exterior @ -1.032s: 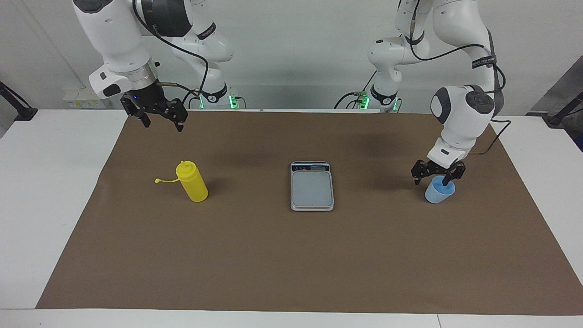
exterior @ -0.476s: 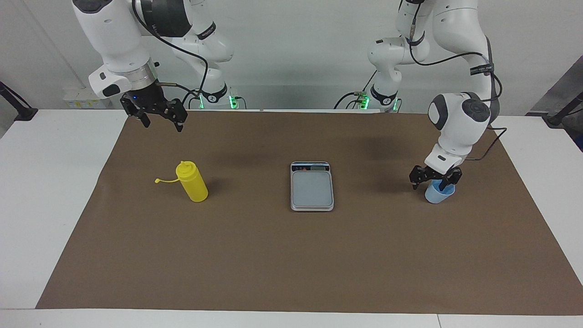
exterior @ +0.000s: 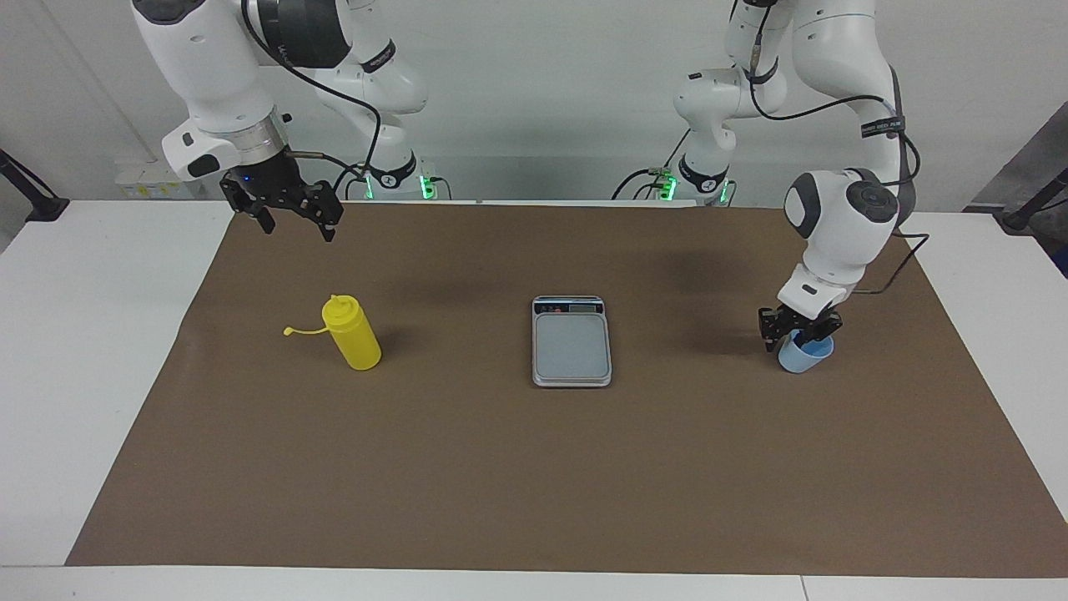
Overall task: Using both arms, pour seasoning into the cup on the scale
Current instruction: 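Lift the light-blue cup with the left gripper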
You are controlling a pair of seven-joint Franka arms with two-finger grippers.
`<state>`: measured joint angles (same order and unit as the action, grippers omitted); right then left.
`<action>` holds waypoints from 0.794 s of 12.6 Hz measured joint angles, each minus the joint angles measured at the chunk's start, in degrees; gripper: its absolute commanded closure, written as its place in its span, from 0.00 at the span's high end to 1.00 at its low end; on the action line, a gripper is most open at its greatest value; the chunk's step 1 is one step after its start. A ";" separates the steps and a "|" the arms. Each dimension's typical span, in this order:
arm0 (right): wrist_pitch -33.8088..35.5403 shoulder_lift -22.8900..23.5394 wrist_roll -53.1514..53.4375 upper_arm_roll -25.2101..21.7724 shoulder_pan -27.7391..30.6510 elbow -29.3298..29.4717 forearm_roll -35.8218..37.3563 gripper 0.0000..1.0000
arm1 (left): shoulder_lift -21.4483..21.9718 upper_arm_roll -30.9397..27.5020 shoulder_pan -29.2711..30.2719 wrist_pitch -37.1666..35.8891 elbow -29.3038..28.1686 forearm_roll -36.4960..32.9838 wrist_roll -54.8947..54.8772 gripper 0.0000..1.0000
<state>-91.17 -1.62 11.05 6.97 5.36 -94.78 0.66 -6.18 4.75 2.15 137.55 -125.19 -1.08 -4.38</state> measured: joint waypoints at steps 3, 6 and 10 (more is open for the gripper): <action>0.00 0.00 0.00 0.00 0.00 0.00 0.00 1.00 | 0.00 -0.09 0.09 0.00 0.00 0.00 0.00 0.39; 0.00 0.00 0.00 0.00 0.00 0.00 0.00 1.00 | 0.00 -0.22 0.25 0.00 0.00 0.00 0.00 0.37; 0.00 0.00 0.00 0.00 0.00 0.00 0.00 1.00 | 0.00 -0.27 0.34 0.00 0.00 0.00 0.00 0.23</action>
<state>-91.17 -1.62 11.05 6.97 5.36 -94.78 0.66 -6.18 4.48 2.49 137.55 -125.19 -1.08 -4.38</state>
